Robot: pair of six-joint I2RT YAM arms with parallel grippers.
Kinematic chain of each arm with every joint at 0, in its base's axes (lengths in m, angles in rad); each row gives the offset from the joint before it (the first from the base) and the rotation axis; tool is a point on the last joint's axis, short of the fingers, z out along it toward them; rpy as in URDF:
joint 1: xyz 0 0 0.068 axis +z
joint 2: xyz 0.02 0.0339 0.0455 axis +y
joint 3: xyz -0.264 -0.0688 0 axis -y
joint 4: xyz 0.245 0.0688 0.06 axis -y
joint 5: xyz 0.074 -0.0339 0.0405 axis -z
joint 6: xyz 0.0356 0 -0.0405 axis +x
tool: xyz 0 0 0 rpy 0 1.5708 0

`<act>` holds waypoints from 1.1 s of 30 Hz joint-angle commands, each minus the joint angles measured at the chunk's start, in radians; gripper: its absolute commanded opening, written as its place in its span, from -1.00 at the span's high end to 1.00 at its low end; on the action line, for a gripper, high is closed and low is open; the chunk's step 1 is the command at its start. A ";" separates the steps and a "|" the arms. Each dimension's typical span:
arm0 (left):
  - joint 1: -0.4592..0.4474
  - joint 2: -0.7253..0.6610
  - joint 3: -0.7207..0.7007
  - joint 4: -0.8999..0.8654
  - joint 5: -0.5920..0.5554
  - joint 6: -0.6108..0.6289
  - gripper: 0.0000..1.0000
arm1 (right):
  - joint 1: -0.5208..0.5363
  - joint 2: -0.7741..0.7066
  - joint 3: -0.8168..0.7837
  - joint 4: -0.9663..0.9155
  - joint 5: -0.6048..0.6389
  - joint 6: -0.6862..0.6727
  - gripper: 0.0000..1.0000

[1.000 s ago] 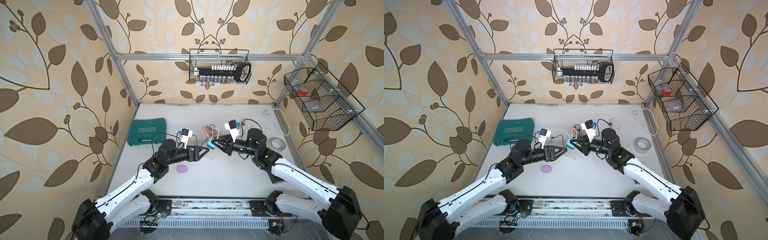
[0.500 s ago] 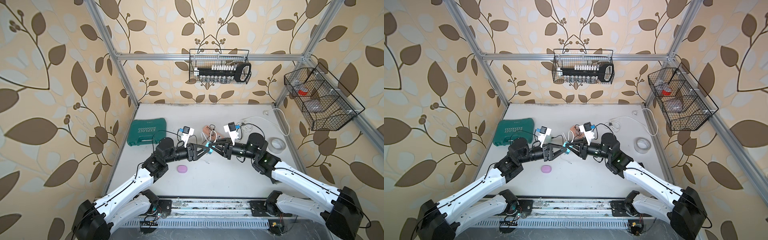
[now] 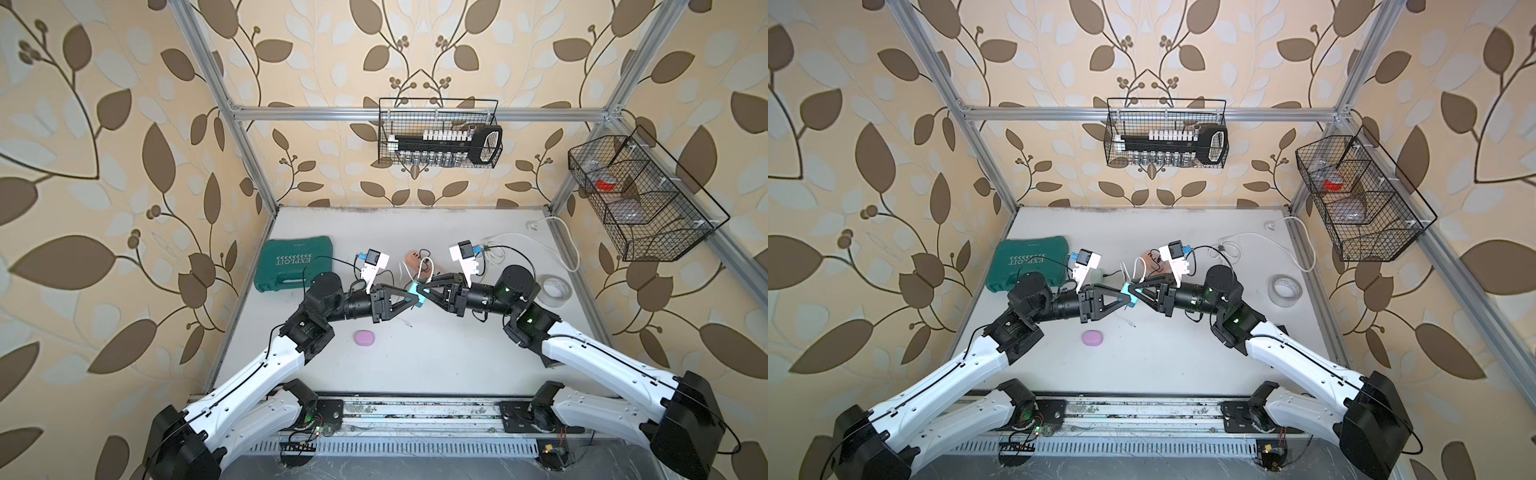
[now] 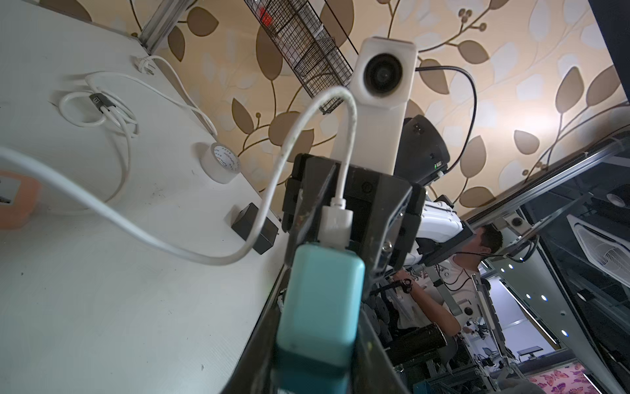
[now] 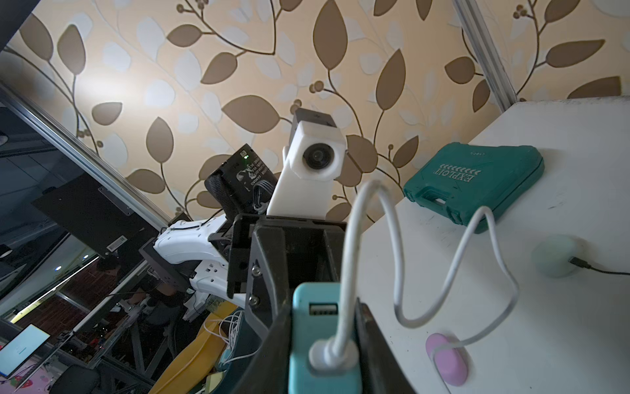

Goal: Charge the bluetooth headset
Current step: Adjust the plug.

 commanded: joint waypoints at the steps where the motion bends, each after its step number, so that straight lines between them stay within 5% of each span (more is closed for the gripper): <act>1: 0.000 -0.020 0.046 -0.012 0.016 0.048 0.75 | 0.008 -0.019 0.047 -0.124 -0.002 -0.047 0.19; 9: 0.000 -0.033 0.045 -0.082 0.021 0.088 1.00 | -0.016 -0.104 0.163 -0.475 0.015 -0.199 -0.25; 17: -0.001 -0.036 0.059 -0.104 0.091 0.089 1.00 | -0.240 0.057 0.422 -0.955 -0.381 -0.331 -0.29; 33: -0.001 -0.007 0.074 -0.090 0.180 0.068 1.00 | -0.131 0.096 0.422 -0.922 -0.453 -0.388 -0.35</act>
